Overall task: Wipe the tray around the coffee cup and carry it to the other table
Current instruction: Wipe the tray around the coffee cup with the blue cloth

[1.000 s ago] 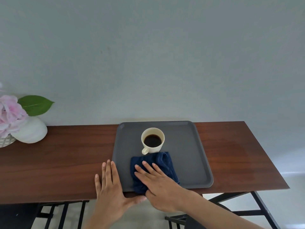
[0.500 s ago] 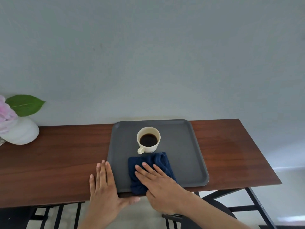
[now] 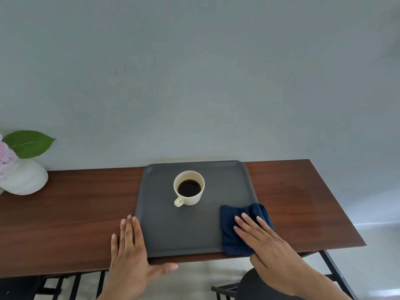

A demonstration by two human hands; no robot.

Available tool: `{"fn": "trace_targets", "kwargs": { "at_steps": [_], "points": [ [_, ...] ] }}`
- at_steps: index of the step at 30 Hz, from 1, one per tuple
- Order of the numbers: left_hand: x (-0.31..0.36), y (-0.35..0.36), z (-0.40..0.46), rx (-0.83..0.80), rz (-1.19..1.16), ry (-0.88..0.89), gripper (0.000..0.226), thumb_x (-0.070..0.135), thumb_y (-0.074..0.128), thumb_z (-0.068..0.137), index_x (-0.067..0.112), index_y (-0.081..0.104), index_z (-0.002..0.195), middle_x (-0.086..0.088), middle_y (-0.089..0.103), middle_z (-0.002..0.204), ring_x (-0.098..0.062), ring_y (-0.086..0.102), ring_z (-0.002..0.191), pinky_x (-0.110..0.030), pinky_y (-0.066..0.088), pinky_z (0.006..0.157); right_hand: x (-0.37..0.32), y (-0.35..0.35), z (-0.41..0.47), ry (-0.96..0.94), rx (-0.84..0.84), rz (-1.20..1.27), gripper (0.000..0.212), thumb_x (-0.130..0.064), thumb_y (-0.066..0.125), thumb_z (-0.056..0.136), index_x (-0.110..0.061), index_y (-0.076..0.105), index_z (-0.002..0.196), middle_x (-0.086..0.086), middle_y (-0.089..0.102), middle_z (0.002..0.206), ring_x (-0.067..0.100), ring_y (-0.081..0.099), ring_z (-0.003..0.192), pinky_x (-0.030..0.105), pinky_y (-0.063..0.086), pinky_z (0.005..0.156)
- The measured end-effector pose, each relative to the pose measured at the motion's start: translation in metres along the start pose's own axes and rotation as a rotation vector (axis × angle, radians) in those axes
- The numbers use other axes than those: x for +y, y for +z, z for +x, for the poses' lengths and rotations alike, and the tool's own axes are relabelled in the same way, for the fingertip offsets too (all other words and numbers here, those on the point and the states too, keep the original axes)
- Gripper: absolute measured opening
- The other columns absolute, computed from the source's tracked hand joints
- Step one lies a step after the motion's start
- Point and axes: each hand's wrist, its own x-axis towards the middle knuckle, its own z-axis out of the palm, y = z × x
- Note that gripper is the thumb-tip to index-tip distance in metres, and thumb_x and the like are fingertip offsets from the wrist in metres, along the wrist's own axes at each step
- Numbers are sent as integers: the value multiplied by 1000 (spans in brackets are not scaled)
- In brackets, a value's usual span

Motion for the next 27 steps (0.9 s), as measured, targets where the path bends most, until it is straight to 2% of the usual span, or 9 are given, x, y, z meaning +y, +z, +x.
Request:
{"fn": "trace_targets", "kwargs": {
  "at_steps": [2, 4, 6, 8, 11, 15, 18, 23, 27],
  "points": [
    [7, -11, -6, -30, 70, -35, 170, 116, 19, 32, 6, -25, 154, -16, -23, 166, -29, -26, 151, -54, -2, 126, 7, 1, -10, 89, 299, 131, 60, -25, 43, 98, -29, 44, 158, -18, 34, 166, 2, 21, 155, 35, 24, 126],
    [23, -21, -14, 55, 108, 23, 157, 114, 22, 46, 8, 6, 161, -19, -1, 169, -34, -5, 156, -57, 9, 123, 16, 3, -16, 319, 544, 220, 41, -30, 50, 103, -36, 54, 144, -22, 56, 140, 4, 48, 135, 36, 49, 102],
    [48, -21, -24, 308, 20, 180, 114, 96, 37, 70, 10, 58, 141, -18, 49, 152, -38, 46, 141, -59, 41, 106, 23, 6, -10, 571, 533, 263, 42, -55, 46, 103, -36, 53, 139, -19, 56, 123, 12, 53, 123, 35, 51, 87],
    [87, -22, -31, 384, -107, 221, 78, 86, 37, 81, 24, 75, 111, 3, 69, 120, -27, 68, 108, -46, 56, 82, 29, 11, -1, 698, 434, 248, 62, -74, 38, 97, -31, 55, 138, -14, 54, 118, 14, 53, 119, 36, 50, 84],
    [140, -20, -22, 180, -113, 175, 61, 78, 20, 93, 34, 62, 99, 14, 58, 100, -8, 60, 95, -36, 55, 79, 27, 15, 10, 708, 455, 264, 52, -80, 39, 94, -38, 62, 111, -20, 57, 99, 9, 60, 94, 36, 54, 75],
    [187, -9, 2, 128, -116, 90, 50, 67, 25, 101, 28, 56, 101, 9, 61, 100, -15, 64, 90, -39, 55, 79, 24, 21, 16, 660, 556, 228, 34, -67, 51, 96, -36, 50, 83, -14, 55, 78, 3, 54, 65, 26, 43, 52],
    [206, 2, 12, 134, -107, 41, 52, 66, 28, 101, 23, 57, 101, 6, 63, 98, -18, 65, 88, -39, 55, 75, 24, 25, 17, 620, 605, 249, 31, -59, 54, 99, -32, 48, 84, -14, 53, 75, 4, 53, 63, 22, 35, 49],
    [223, 9, 13, 178, -44, 53, 39, 56, 35, 104, 22, 54, 107, 6, 61, 101, -15, 64, 92, -32, 51, 67, 24, 26, 15, 603, 639, 350, 29, -58, 46, 101, -32, 42, 88, -15, 56, 72, 6, 56, 59, 21, 39, 49],
    [226, 4, 13, 219, -83, 78, 34, 55, 28, 106, 25, 43, 98, 8, 63, 76, -11, 66, 69, -29, 47, 53, 32, 19, 13, 615, 638, 444, 26, -58, 42, 102, -34, 42, 92, -16, 61, 73, 5, 61, 60, 25, 51, 51]
  ]
}}
